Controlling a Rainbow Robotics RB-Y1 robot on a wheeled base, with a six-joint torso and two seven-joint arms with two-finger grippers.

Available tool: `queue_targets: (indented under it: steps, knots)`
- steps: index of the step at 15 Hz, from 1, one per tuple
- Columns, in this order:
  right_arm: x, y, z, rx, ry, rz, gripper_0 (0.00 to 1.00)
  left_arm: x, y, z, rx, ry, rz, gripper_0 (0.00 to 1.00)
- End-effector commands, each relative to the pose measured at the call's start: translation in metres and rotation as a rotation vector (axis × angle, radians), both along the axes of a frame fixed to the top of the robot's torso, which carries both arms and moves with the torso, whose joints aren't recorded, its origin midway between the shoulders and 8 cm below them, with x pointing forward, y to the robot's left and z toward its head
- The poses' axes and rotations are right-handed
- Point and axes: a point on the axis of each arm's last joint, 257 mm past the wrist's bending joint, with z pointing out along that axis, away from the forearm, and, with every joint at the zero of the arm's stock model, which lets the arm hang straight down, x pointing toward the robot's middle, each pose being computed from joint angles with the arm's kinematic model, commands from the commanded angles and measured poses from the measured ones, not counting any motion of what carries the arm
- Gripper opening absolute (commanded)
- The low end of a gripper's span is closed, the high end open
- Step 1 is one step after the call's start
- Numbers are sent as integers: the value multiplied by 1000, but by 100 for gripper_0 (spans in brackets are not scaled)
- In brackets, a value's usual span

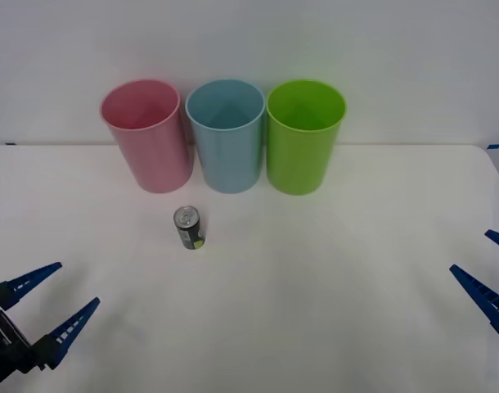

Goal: Grasp the object on the table and drop it into the matching bin: aluminum can to the light blue bin, PET bottle to the pink bin.

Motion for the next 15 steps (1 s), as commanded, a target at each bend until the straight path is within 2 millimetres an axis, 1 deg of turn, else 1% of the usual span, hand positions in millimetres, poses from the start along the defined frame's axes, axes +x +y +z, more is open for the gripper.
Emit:
queue_targets:
  steps: [1, 8, 13, 15]
  knots:
    - [0, 0, 0, 0, 0, 0, 100, 19, -19, -10, 26, 12, -9, 100]
    - [0, 0, 0, 0, 0, 0, 100, 65, -56, -39, -13, 47, -28, 100]
    - [0, 0, 0, 0, 0, 0, 100, 108, -78, -43, -31, 43, -50, 100]
    - [0, 0, 0, 0, 0, 0, 100, 122, -86, -50, -15, 50, -54, 100]
